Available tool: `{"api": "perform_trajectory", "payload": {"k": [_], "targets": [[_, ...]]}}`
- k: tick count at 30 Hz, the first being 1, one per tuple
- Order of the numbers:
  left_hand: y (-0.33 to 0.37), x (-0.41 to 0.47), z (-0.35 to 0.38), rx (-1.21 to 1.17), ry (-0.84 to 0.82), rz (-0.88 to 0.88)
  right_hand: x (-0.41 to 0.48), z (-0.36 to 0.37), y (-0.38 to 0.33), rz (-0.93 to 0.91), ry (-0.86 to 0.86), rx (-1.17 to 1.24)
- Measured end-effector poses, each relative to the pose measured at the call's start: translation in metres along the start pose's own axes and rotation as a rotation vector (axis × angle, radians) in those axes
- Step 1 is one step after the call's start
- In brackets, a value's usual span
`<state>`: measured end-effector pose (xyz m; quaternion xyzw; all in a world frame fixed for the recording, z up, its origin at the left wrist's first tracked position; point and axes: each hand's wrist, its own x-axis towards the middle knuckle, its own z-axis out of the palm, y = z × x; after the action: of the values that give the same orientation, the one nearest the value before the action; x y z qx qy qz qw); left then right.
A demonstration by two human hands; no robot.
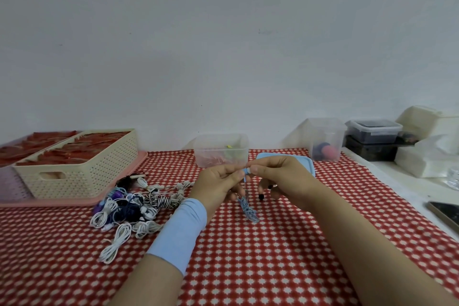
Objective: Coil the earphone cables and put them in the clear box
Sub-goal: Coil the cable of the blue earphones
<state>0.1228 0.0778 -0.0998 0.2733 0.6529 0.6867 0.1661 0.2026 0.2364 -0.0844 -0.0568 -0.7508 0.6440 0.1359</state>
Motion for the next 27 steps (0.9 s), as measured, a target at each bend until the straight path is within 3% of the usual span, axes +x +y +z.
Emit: {"api": "perform_trajectory", "payload": {"k": [5, 13, 27], "targets": [[-0.0013, 0.0007, -0.0026, 0.077, -0.007, 0.025, 0.0008, -0.0006, 0.0003, 0.031, 0.002, 0.054], [-0.0012, -0.0016, -0.0009, -0.031, -0.104, 0.015, 0.0013, -0.0061, 0.0044, 0.179, -0.174, 0.226], [-0.0061, 0.0033, -0.0006, -0.075, -0.066, 0.004, 0.001, -0.0009, -0.0002, 0.132, -0.132, 0.21]]}}
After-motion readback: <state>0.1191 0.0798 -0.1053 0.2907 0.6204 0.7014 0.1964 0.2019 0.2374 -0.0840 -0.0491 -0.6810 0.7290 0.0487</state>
